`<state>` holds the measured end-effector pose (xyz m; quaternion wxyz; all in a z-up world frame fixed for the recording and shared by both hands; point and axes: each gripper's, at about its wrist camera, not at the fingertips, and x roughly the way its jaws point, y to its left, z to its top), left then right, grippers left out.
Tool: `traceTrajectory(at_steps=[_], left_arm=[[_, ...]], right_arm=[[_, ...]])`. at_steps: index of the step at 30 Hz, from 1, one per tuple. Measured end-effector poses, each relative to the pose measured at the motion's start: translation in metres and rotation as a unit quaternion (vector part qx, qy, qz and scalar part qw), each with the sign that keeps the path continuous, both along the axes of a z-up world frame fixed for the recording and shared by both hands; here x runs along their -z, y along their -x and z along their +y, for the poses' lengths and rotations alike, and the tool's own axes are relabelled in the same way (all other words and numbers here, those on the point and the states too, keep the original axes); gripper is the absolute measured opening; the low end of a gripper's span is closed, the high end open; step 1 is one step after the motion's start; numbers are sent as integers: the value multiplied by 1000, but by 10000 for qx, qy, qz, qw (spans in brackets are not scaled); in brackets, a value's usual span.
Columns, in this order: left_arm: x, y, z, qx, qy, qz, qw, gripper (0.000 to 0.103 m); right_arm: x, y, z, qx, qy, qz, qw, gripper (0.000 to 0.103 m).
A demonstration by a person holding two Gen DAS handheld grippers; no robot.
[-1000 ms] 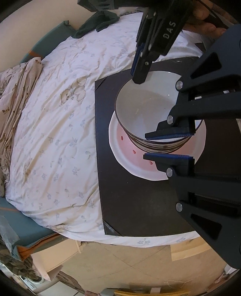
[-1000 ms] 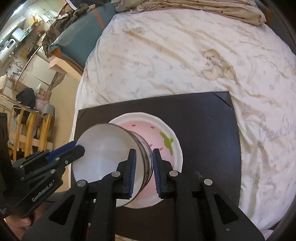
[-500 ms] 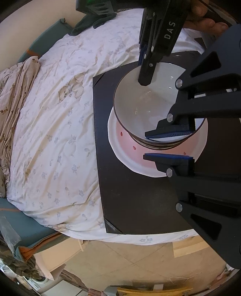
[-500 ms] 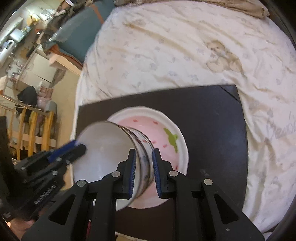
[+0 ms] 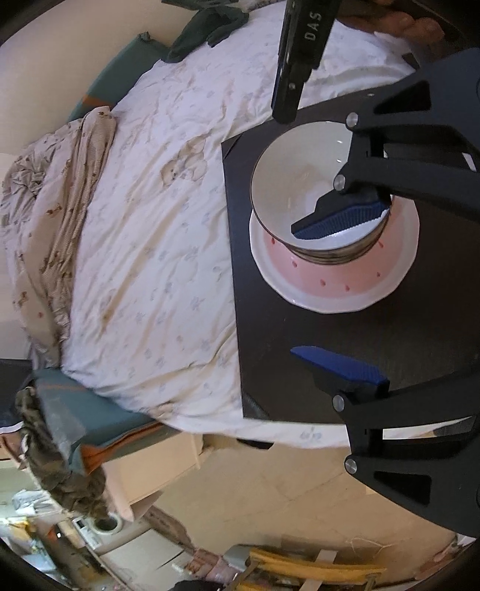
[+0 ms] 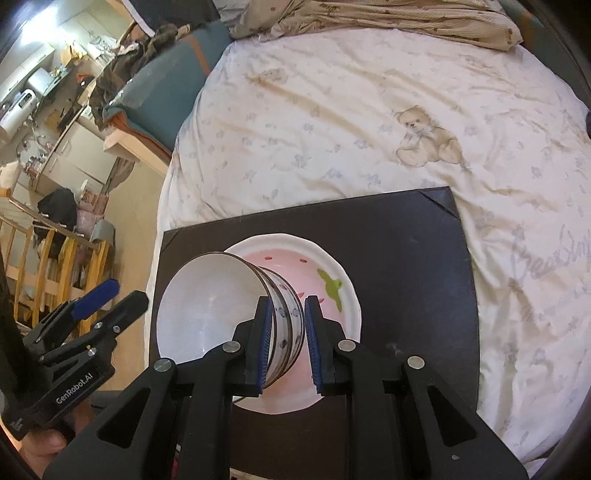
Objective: Organize plates and bowls
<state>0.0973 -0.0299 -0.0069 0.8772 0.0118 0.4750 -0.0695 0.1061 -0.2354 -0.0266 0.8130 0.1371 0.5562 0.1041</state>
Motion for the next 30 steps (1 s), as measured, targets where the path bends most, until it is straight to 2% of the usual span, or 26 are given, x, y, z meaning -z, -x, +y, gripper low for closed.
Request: traceTrajectory(at_steps=[4, 5, 6, 8, 10, 13, 19, 22, 27, 28, 30], left_arm=[[-6, 17, 6, -96, -183, -404, 9990, 57], [-7, 22, 7, -109, -227, -519, 9983, 57], [-8, 27, 8, -130, -269, -622, 9976, 57], [-7, 34, 11, -151, -292, -603, 9976, 57], [-5, 42, 17, -277, -89, -524, 9982, 57], [-10, 60, 20, -435, -82, -737, 9963, 57], [-20, 92, 24, -515, -102, -1044, 9931, 58], [-17, 103, 28, -608, -43, -1009, 9930, 73], [-12, 118, 23, -585, -33, -982, 9934, 74], [-10, 121, 23, -568, 27, -952, 9938, 79], [-6, 126, 22, -577, 93, -909, 9941, 96]], right_arm=[[-5, 12, -3, 63, 103, -127, 9998, 23], [-7, 15, -3, 62, 112, -170, 9998, 29], [-10, 19, -3, 59, 111, -249, 9996, 48], [-16, 28, -4, 96, 146, -440, 9989, 69], [-22, 37, -5, 180, 219, -653, 9975, 69], [-33, 54, -4, 297, 325, -955, 9945, 70], [-54, 92, 3, 311, 539, -1651, 9843, 88], [-56, 114, 0, 404, 508, -1905, 9795, 95], [-46, 125, -2, 358, 524, -1804, 9816, 97], [-45, 130, -2, 368, 549, -1851, 9805, 97], [-42, 139, -3, 394, 530, -1929, 9790, 102]])
